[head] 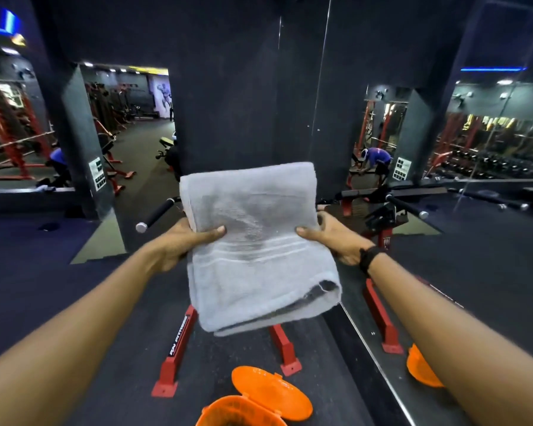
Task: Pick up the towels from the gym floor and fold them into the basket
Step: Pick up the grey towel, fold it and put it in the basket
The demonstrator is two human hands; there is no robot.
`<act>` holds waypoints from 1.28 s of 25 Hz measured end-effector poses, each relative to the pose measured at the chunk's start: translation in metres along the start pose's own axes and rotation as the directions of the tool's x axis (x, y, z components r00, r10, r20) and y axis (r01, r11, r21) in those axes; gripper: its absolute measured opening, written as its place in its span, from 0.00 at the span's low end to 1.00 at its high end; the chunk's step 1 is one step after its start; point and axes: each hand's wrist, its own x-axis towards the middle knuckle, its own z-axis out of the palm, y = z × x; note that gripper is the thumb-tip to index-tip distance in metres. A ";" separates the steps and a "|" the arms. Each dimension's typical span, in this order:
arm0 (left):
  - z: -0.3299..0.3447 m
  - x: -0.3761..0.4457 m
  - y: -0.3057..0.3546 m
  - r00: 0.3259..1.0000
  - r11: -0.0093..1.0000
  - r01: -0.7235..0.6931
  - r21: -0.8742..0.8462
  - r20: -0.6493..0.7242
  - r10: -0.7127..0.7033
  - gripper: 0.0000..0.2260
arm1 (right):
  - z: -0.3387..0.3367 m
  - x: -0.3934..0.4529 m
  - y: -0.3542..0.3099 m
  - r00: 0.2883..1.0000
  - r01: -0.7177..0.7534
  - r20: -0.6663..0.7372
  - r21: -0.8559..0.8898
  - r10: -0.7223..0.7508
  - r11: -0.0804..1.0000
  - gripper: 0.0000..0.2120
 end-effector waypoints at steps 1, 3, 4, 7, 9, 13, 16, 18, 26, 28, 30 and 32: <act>0.002 0.002 -0.007 0.997 0.998 0.007 -0.058 -0.074 -0.011 0.37 | 0.006 -0.001 0.008 0.997 -0.043 -0.066 0.011 0.043 0.999 0.21; 0.000 0.007 -0.013 0.984 0.991 -0.014 -0.130 -0.180 -0.010 0.44 | 0.009 0.000 0.018 0.988 -0.069 -0.133 0.096 0.081 0.993 0.27; -0.004 0.011 -0.013 0.984 0.989 -0.015 -0.145 -0.176 -0.011 0.51 | 0.007 0.001 0.018 0.992 -0.051 -0.107 0.164 0.069 0.985 0.29; -0.007 0.013 -0.012 0.999 1.000 -0.024 0.007 -0.021 0.024 0.64 | 0.000 -0.002 0.013 0.998 -0.048 0.048 0.177 0.040 0.983 0.42; -0.006 0.012 -0.015 0.994 0.929 -0.103 0.356 0.062 0.087 0.60 | 0.001 0.000 0.014 0.999 -0.013 0.034 -0.162 0.019 0.987 0.44; -0.016 0.021 -0.017 0.970 0.513 -0.135 0.848 0.006 0.244 0.27 | 0.004 0.003 0.005 0.990 0.059 -0.058 -0.659 -0.129 0.750 0.13; -0.021 0.015 -0.007 0.952 0.664 -0.132 0.736 -0.092 0.292 0.20 | -0.004 0.000 -0.006 0.979 0.142 -0.053 -0.520 -0.198 0.842 0.07; -0.020 0.005 0.001 0.976 0.936 -0.159 0.315 -0.094 0.198 0.20 | -0.007 -0.006 -0.010 0.994 0.105 -0.017 -0.077 -0.107 0.991 0.15; -0.029 0.008 -0.031 0.995 0.983 0.100 0.152 -0.011 -0.100 0.40 | 0.013 0.003 0.003 0.994 -0.037 -0.105 0.004 0.037 0.999 0.32; -0.034 0.014 -0.049 0.989 0.968 0.148 0.201 -0.029 -0.145 0.29 | 0.020 0.007 0.010 0.992 -0.075 -0.102 -0.036 0.071 0.997 0.27; -0.033 0.016 -0.071 0.981 0.948 0.192 0.255 -0.085 -0.175 0.18 | 0.030 0.011 0.028 0.990 -0.117 -0.095 -0.115 0.107 0.986 0.19; -0.033 0.027 -0.096 0.971 0.917 0.241 0.318 -0.079 -0.228 0.16 | 0.044 0.025 0.053 0.986 -0.161 -0.077 -0.212 0.147 0.964 0.18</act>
